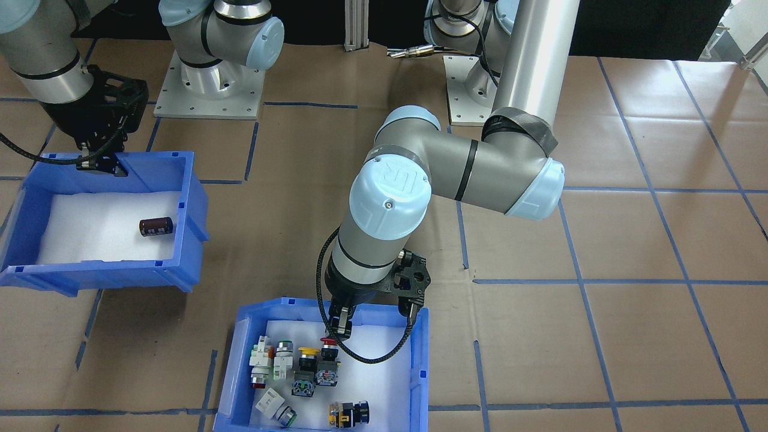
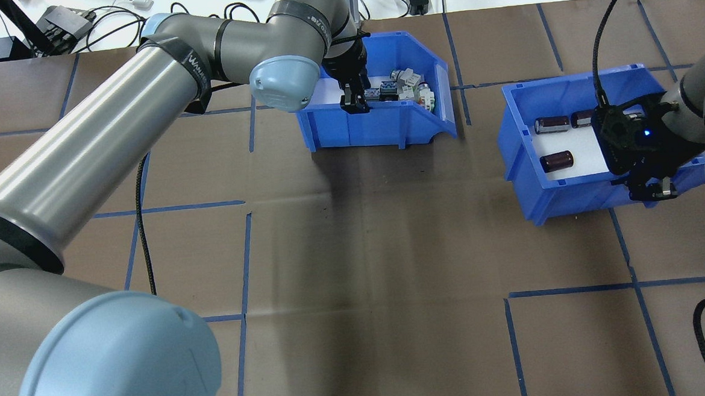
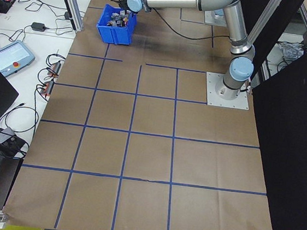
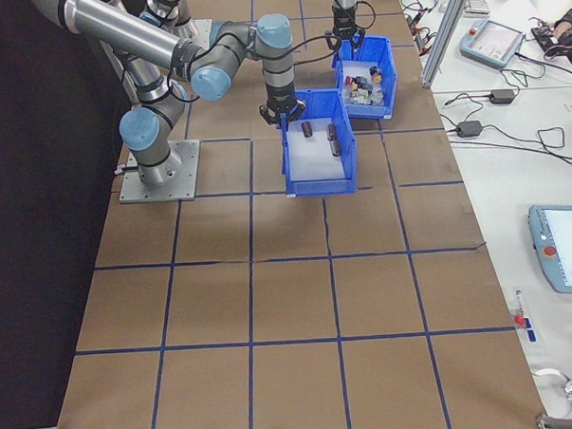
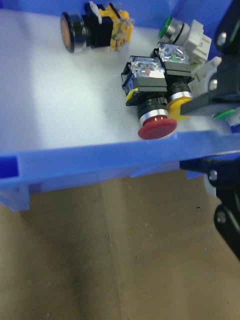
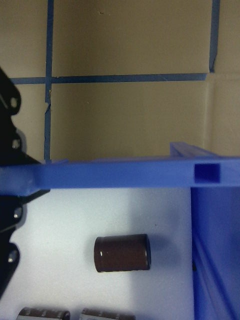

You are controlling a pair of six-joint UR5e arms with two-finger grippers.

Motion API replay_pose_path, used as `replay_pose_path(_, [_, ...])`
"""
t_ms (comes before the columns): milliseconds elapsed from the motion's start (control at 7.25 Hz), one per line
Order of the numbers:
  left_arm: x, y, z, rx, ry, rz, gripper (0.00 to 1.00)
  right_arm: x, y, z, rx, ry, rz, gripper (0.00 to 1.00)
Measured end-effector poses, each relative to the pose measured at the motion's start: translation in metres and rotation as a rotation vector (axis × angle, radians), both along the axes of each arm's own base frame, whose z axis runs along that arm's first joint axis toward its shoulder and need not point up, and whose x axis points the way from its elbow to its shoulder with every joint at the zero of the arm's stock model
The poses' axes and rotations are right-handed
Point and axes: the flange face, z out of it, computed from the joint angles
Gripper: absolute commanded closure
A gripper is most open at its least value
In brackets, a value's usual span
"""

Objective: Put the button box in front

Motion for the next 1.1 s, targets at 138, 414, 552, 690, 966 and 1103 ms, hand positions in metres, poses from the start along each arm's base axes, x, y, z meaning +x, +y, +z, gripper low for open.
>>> replay_pose_path(138, [0.007,0.004,0.027,-0.021,0.002,-0.009,0.01,0.001,0.001,0.0,0.003,0.0,-0.002,0.99])
replay_pose_path(414, [0.054,0.016,0.087,-0.036,-0.046,-0.114,0.01,0.01,0.006,-0.003,0.019,-0.022,-0.021,0.99])
replay_pose_path(552, [0.088,0.024,0.114,-0.046,-0.079,-0.221,0.01,0.026,0.009,-0.005,0.031,-0.042,-0.037,0.99])
replay_pose_path(690, [0.121,0.033,0.137,-0.054,-0.113,-0.359,0.01,0.049,0.012,-0.007,0.042,-0.05,-0.043,0.99])
replay_pose_path(966, [0.177,0.059,0.174,-0.033,-0.229,-0.687,0.01,0.104,0.033,-0.026,0.069,-0.051,-0.066,0.99])
replay_pose_path(1103, [0.195,0.078,0.188,0.006,-0.264,-0.855,0.01,0.13,0.048,-0.038,0.065,-0.048,-0.071,0.99])
